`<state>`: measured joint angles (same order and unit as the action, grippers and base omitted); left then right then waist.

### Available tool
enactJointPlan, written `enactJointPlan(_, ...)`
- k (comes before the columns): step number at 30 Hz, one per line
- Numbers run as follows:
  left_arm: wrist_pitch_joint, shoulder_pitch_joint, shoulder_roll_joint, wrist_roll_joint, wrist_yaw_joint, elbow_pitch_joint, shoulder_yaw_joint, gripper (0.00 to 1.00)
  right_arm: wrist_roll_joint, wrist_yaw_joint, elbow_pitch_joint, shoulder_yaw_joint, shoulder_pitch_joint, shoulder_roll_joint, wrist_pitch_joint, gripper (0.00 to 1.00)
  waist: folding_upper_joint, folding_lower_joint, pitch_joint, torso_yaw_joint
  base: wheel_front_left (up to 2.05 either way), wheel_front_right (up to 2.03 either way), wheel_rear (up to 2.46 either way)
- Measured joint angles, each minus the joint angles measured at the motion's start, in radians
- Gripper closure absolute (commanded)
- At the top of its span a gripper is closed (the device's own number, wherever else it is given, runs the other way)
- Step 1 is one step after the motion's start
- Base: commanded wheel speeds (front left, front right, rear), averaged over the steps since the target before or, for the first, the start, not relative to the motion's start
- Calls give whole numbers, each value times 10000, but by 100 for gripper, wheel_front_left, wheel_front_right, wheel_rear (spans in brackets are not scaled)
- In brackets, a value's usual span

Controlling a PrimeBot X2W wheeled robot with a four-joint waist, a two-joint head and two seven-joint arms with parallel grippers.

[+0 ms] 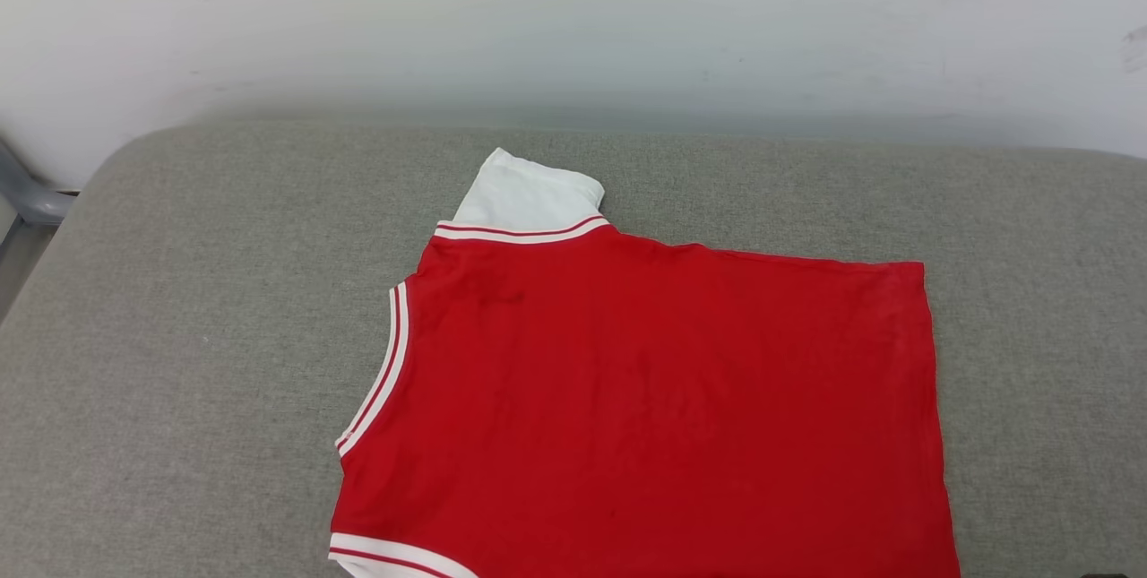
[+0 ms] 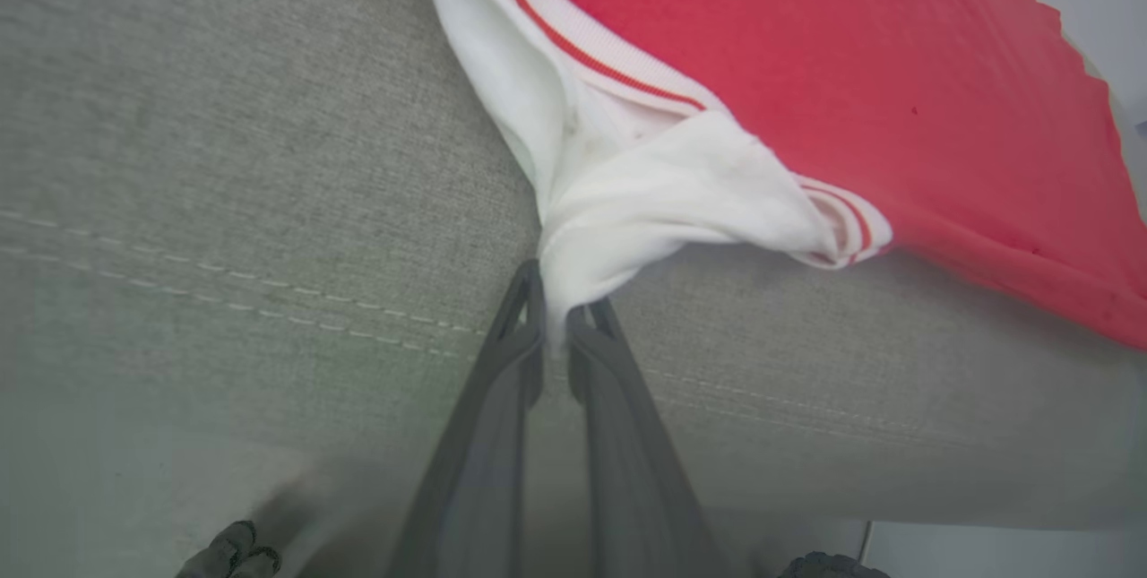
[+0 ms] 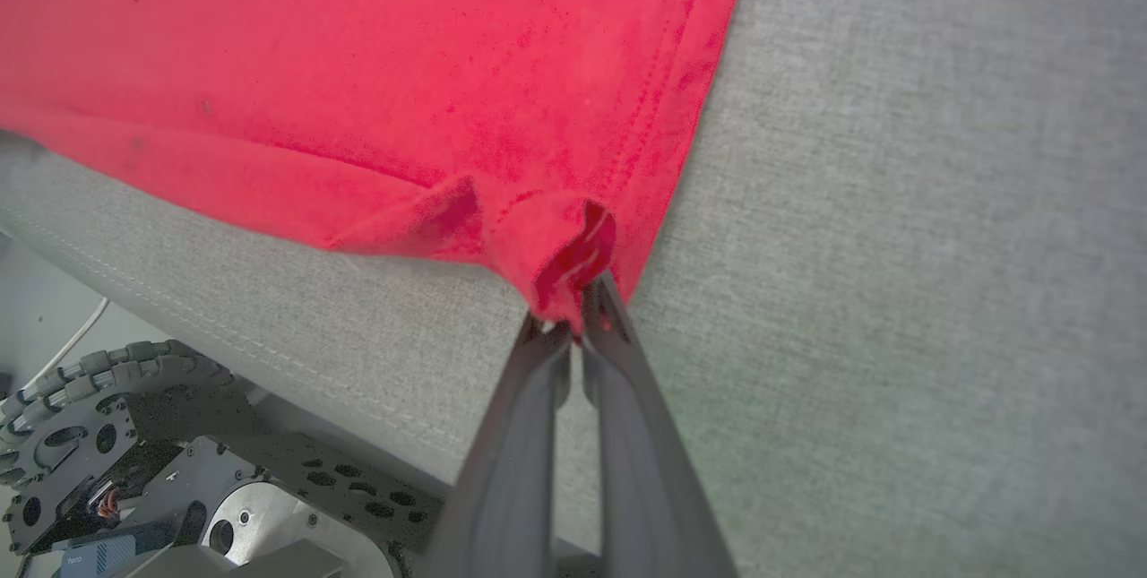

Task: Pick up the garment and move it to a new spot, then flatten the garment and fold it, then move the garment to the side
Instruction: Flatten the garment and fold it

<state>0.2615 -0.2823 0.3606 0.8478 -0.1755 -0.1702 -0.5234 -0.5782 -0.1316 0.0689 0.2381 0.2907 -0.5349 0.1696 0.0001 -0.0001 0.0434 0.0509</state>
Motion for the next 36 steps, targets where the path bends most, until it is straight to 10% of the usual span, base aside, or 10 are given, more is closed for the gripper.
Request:
enactJointPlan(15,0,356,-176,-980,408,107,571,100,203,2,-54,-759,-324,882,-284,100,0,2,49,-75,0,0,0)
enactJointPlan(36,-1561,3941,1588,-2161,1076,506,554,100,249,2,-46,-449,-2409,899,-56,100,0,3,889,-551,0,0,0)
